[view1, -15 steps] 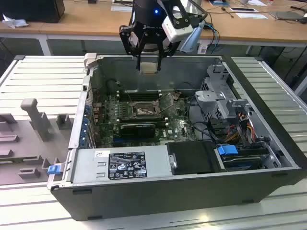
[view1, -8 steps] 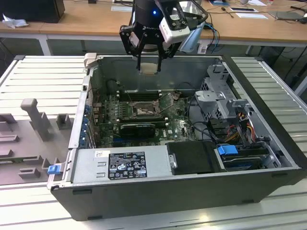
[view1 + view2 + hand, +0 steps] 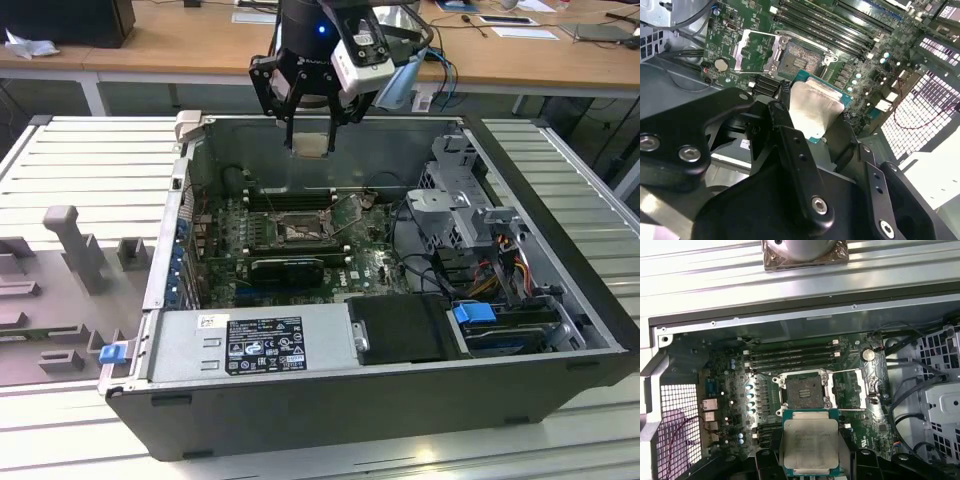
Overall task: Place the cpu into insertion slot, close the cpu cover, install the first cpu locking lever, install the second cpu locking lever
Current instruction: 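Place the cpu into insertion slot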
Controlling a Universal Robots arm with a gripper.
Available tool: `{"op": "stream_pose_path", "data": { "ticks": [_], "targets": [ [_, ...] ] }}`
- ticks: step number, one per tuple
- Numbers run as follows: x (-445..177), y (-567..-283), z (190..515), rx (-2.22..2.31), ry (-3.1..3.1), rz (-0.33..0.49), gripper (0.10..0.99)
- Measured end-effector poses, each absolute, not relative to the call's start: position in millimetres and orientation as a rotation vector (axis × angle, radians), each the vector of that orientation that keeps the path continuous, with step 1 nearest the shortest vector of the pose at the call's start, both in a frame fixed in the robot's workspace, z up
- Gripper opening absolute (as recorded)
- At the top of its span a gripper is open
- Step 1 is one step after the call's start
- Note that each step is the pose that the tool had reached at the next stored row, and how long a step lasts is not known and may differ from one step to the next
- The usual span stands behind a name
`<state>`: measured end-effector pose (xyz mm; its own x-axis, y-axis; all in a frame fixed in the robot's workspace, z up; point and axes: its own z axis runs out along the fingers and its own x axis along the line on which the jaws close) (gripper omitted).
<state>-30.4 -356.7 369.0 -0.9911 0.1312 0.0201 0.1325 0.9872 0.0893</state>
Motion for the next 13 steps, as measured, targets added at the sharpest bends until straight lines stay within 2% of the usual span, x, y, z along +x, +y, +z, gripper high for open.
{"op": "stream_pose_path", "data": {
  "ticks": [13],
  "targets": [
    [-30.5,-356.7,368.9,-0.406,-3.104,-0.143,0.529]
  ]
}}
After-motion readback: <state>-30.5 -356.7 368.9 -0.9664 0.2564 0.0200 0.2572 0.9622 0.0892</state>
